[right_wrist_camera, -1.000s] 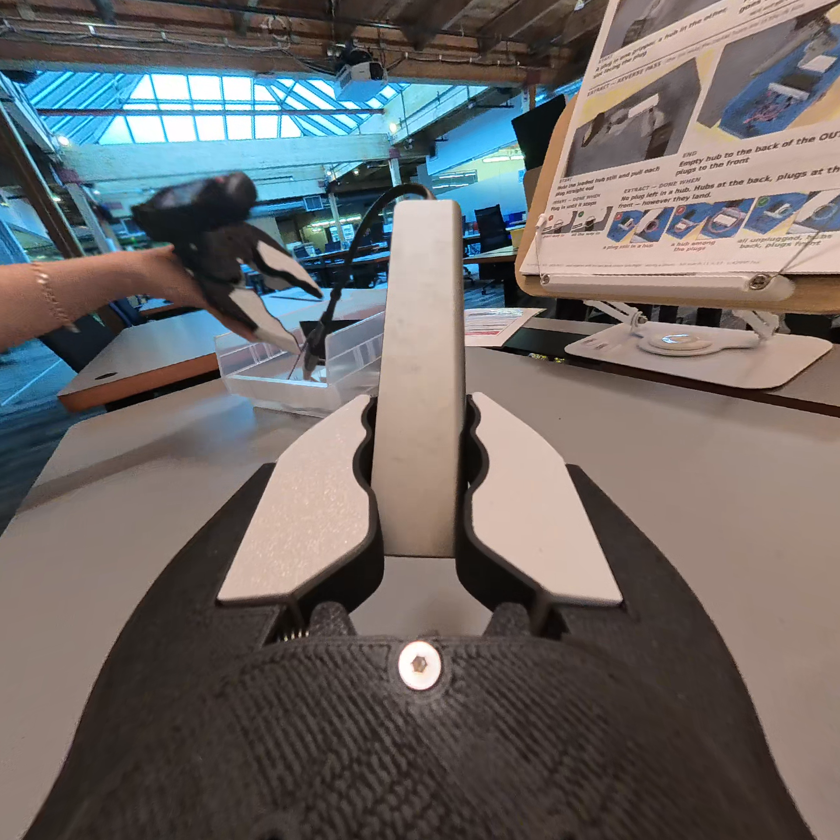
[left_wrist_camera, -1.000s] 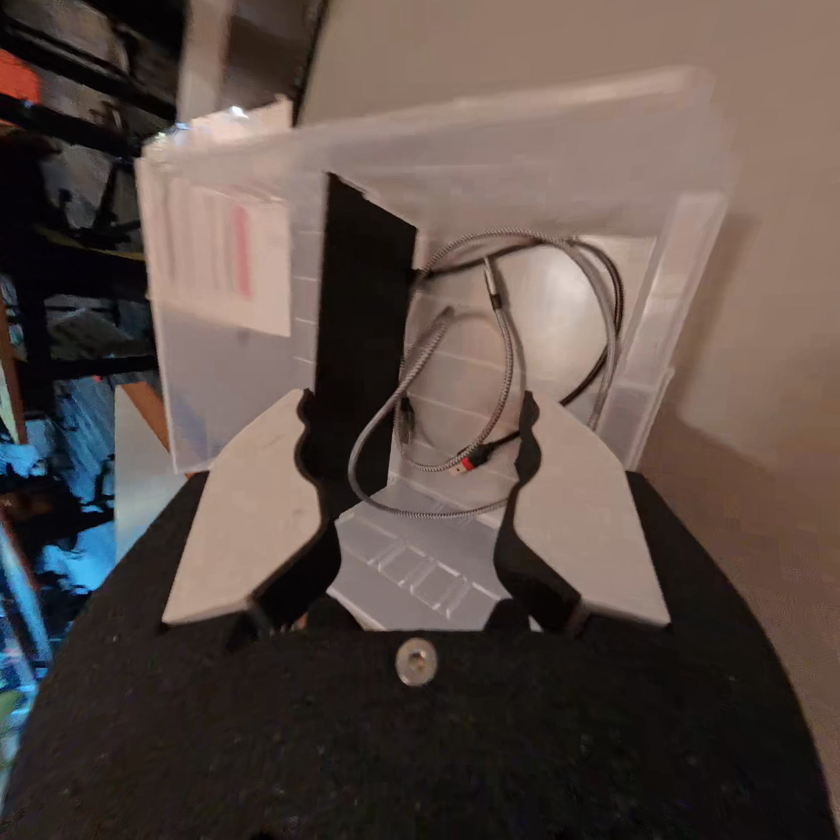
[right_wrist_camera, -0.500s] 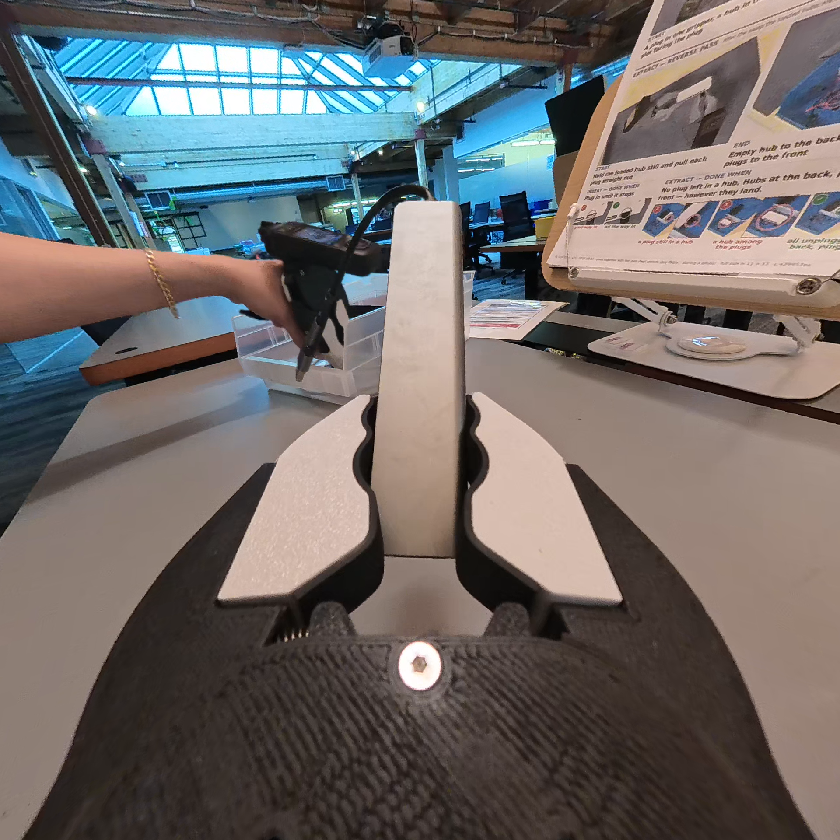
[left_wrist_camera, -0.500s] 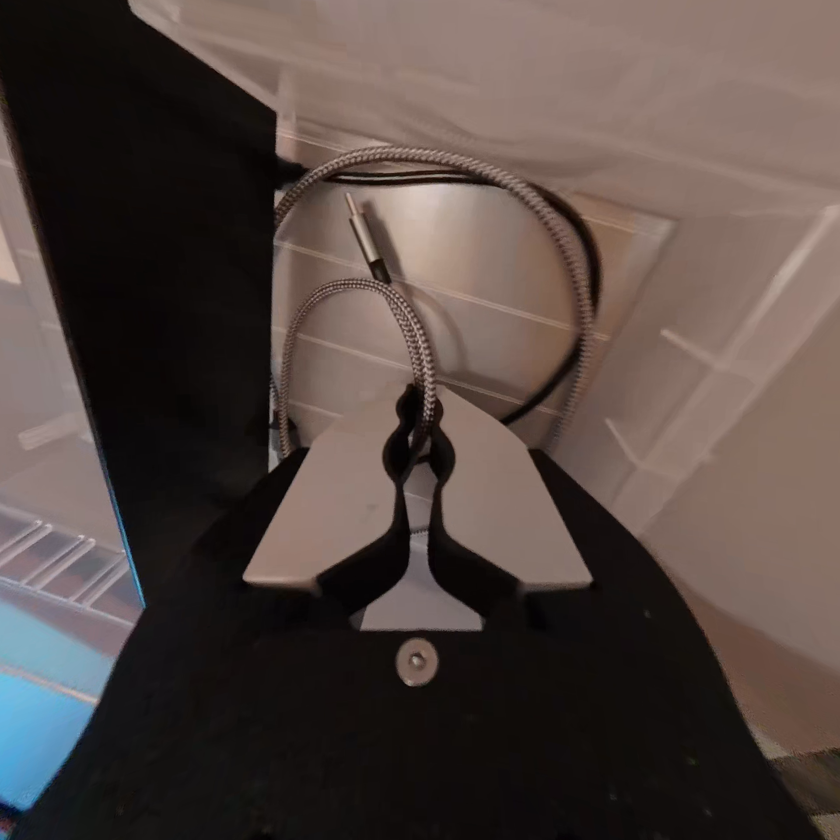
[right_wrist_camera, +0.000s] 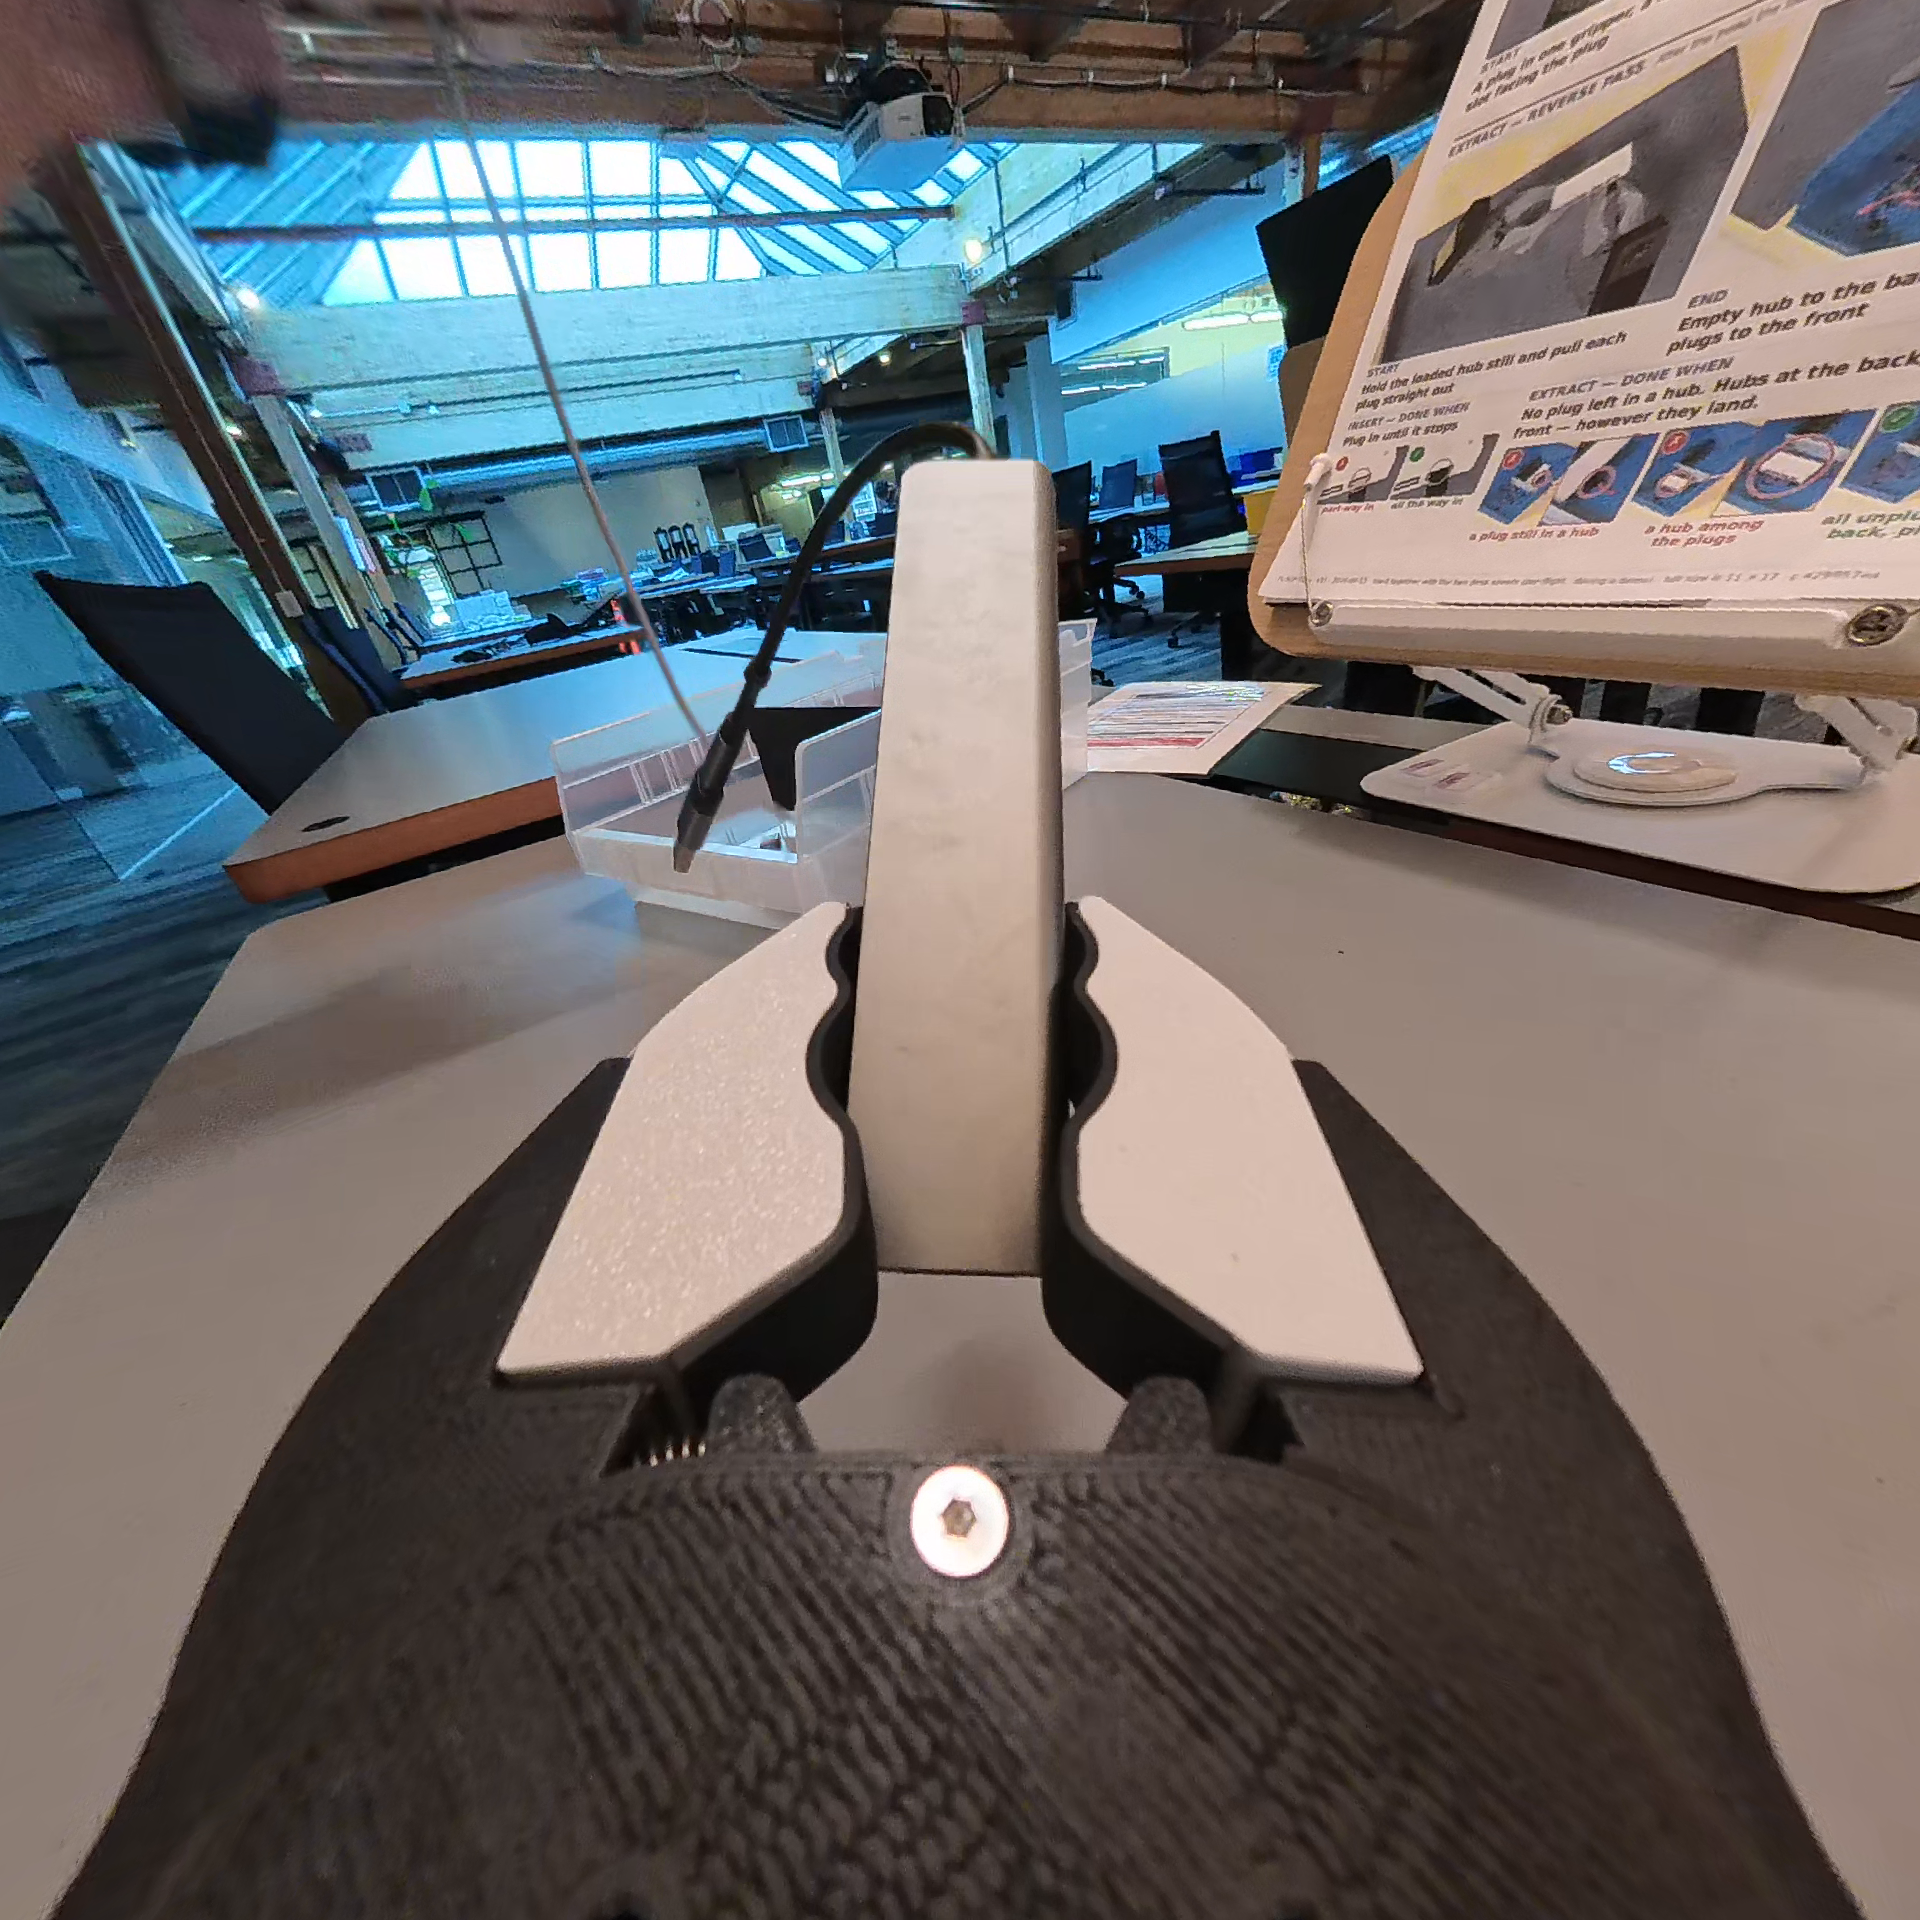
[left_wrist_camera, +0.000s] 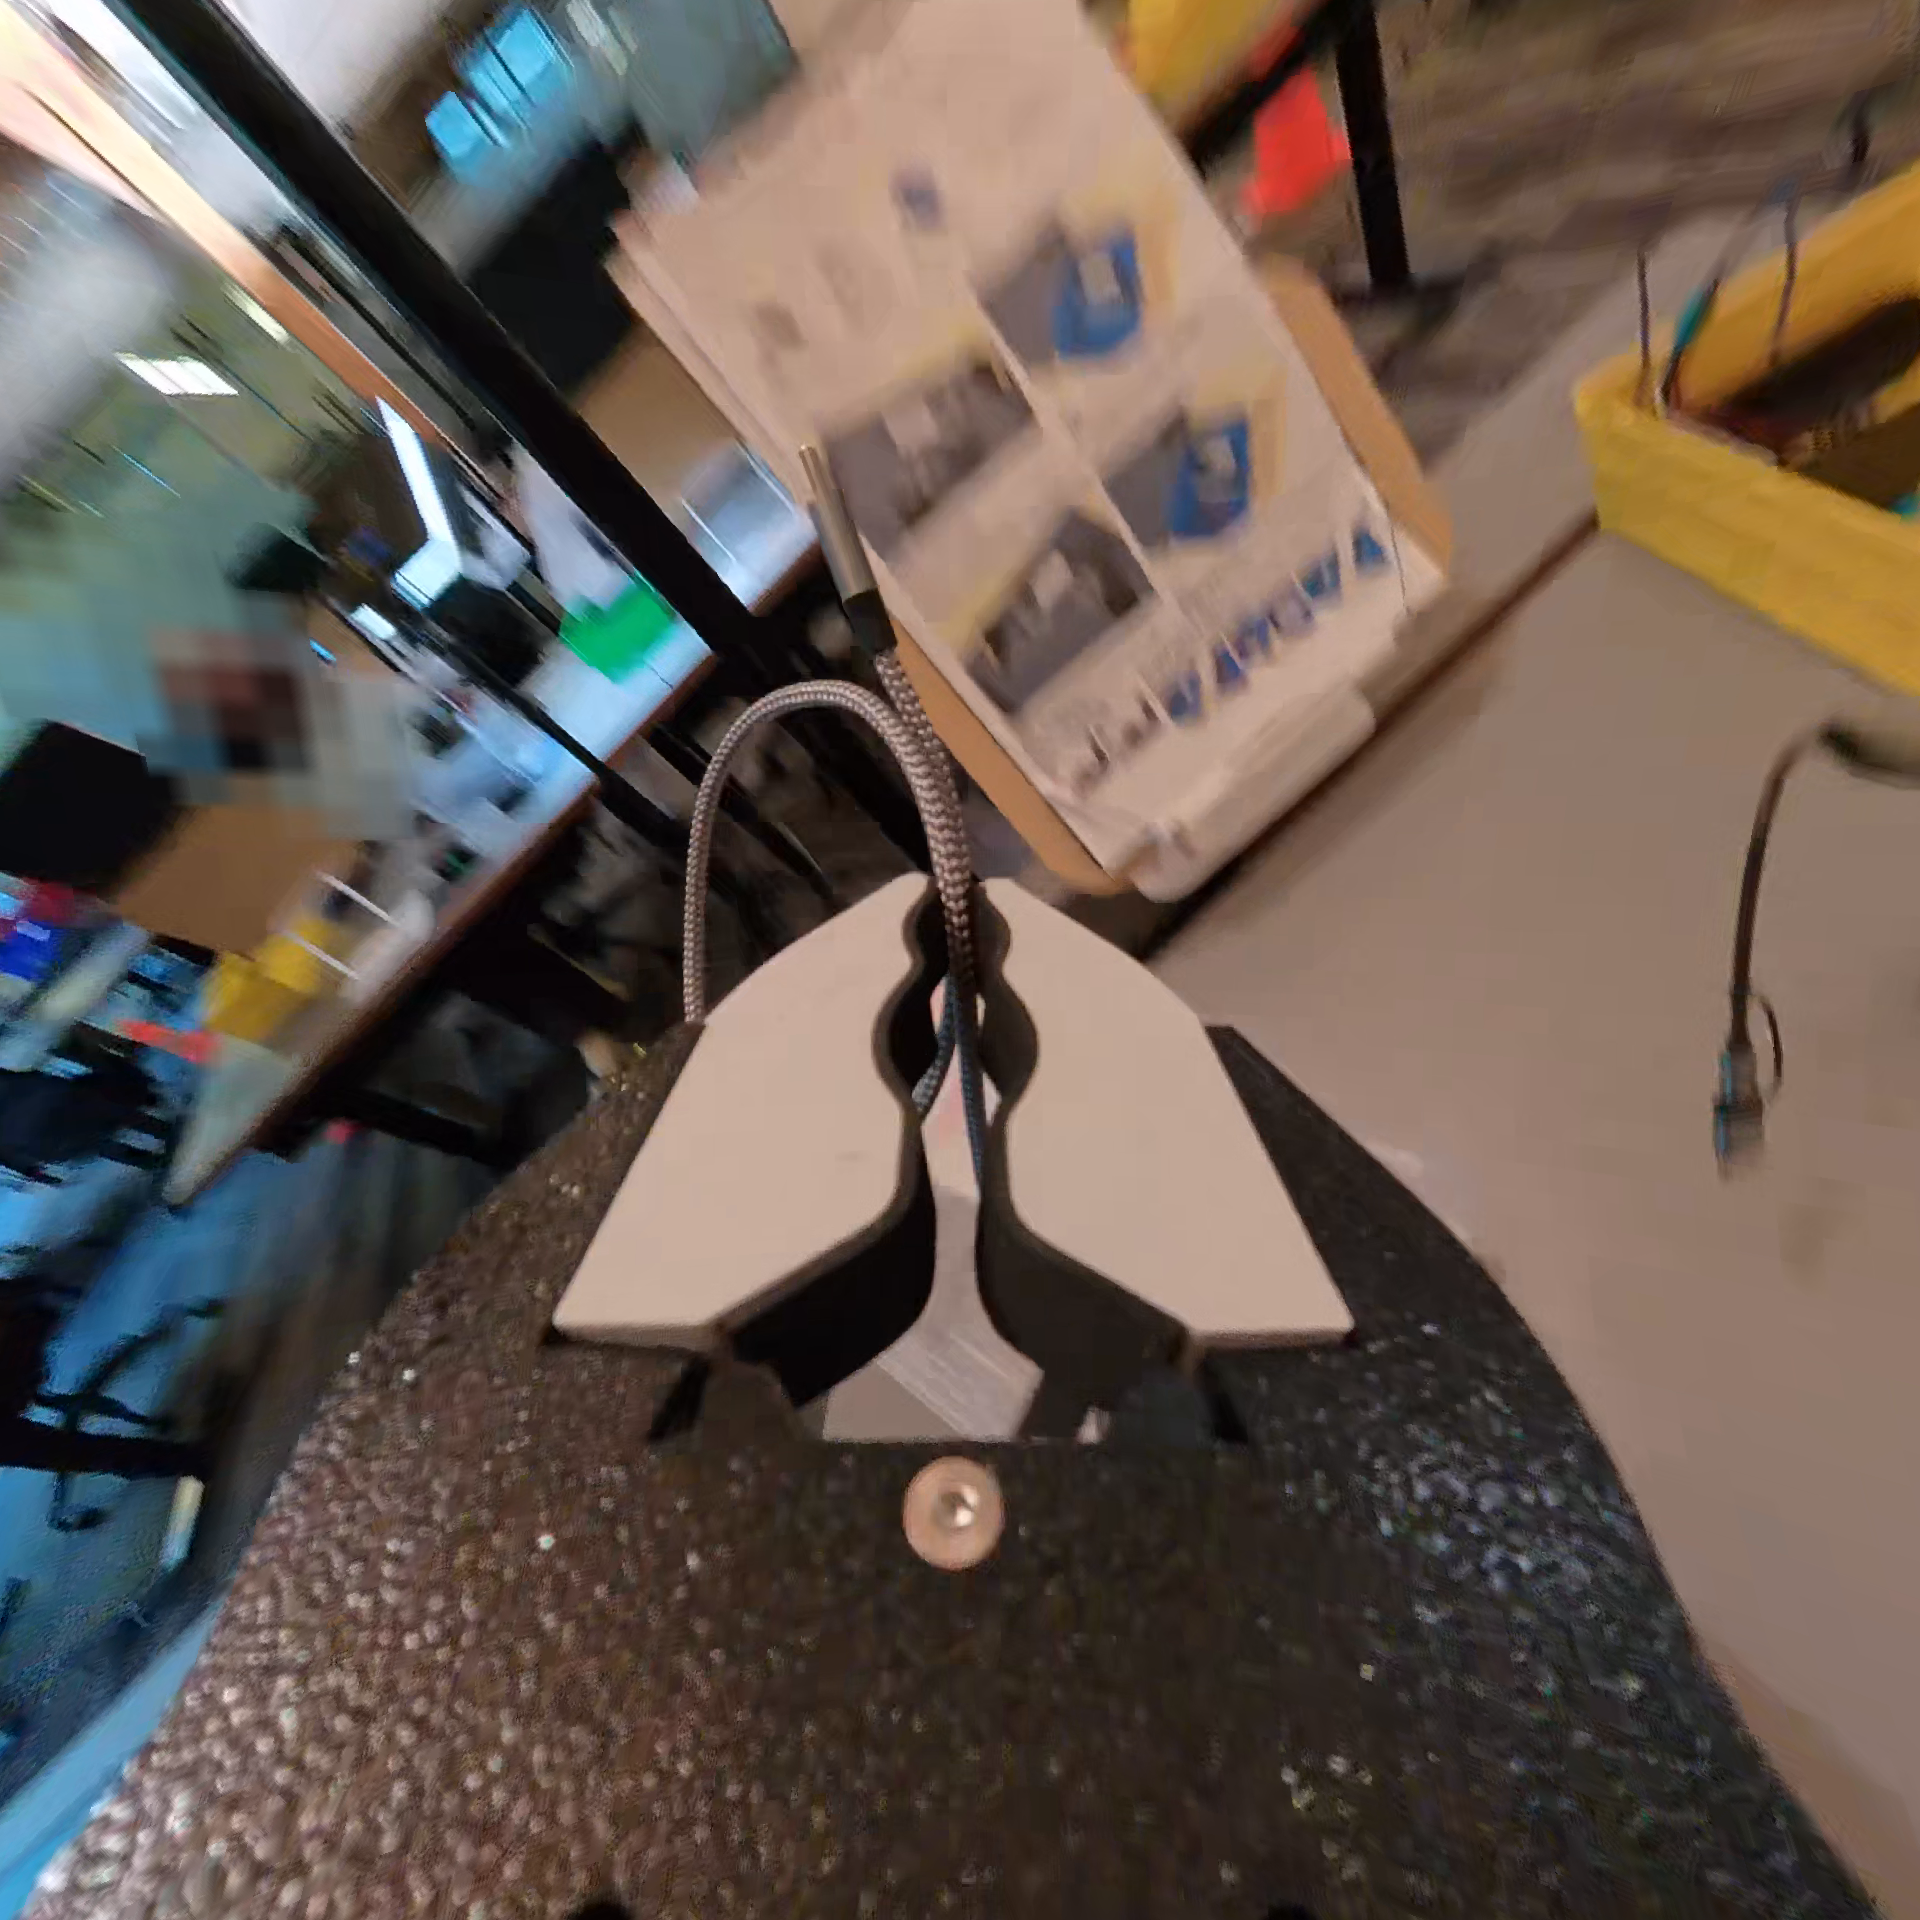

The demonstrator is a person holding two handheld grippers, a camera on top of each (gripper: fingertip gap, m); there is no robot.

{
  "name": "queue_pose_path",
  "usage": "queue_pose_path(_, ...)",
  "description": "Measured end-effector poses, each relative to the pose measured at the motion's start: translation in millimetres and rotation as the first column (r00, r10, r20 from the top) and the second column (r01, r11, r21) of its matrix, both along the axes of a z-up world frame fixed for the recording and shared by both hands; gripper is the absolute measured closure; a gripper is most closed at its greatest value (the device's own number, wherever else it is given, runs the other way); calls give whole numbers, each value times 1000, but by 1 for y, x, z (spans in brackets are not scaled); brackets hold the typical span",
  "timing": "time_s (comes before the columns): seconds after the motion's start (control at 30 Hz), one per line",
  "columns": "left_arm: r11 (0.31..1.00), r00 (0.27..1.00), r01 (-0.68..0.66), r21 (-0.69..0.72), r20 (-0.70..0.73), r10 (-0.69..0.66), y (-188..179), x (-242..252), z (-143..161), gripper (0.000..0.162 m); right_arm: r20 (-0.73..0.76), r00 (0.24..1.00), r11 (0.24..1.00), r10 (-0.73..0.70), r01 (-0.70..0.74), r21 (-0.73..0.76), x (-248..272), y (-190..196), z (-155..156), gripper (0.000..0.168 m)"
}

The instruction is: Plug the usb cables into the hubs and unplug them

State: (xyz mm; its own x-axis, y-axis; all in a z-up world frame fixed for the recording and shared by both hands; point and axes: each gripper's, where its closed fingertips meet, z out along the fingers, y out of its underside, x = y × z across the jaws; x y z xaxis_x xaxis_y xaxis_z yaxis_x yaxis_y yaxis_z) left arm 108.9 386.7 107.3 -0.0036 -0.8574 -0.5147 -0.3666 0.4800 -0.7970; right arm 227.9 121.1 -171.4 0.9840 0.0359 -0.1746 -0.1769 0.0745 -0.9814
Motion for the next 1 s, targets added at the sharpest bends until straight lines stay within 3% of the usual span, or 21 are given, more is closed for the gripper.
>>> queue_pose_path(0.1,998,975,4,62,222,-18,-27,-21,100,160,15,1000,1000,3,-3,-6,-2,1,0,132)
queue_pose_path(0.2,995,930,13,101,364,-49,-56,-42,178,160,28,1000,1000,4,-3,-13,-3,1,-1,132)
queue_pose_path(0.33,989,870,65,136,478,-123,-97,-58,243,160,37,999,1000,0,1,-12,-4,1,-1,132)
queue_pose_path(0.43,976,834,184,114,508,-217,-137,-61,267,160,27,1000,1000,-6,7,-6,-2,0,0,132)
queue_pose_path(0.5,964,837,246,95,481,-261,-157,-50,262,160,11,1000,1000,-15,15,3,0,-1,0,132)
queue_pose_path(0.63,950,888,307,47,345,-304,-182,-4,214,160,-43,999,999,-21,23,40,8,-6,4,132)
queue_pose_path(0.73,941,888,337,35,319,-330,-194,16,193,160,-48,998,998,-29,32,55,16,-13,5,132)
queue_pose_path(0.9,948,907,317,14,288,-307,-175,18,168,160,-116,993,993,34,-21,112,24,-24,10,132)
queue_pose_path(1.0,949,949,305,-75,108,-297,-151,5,108,160,-168,984,990,50,-27,138,29,-27,11,132)
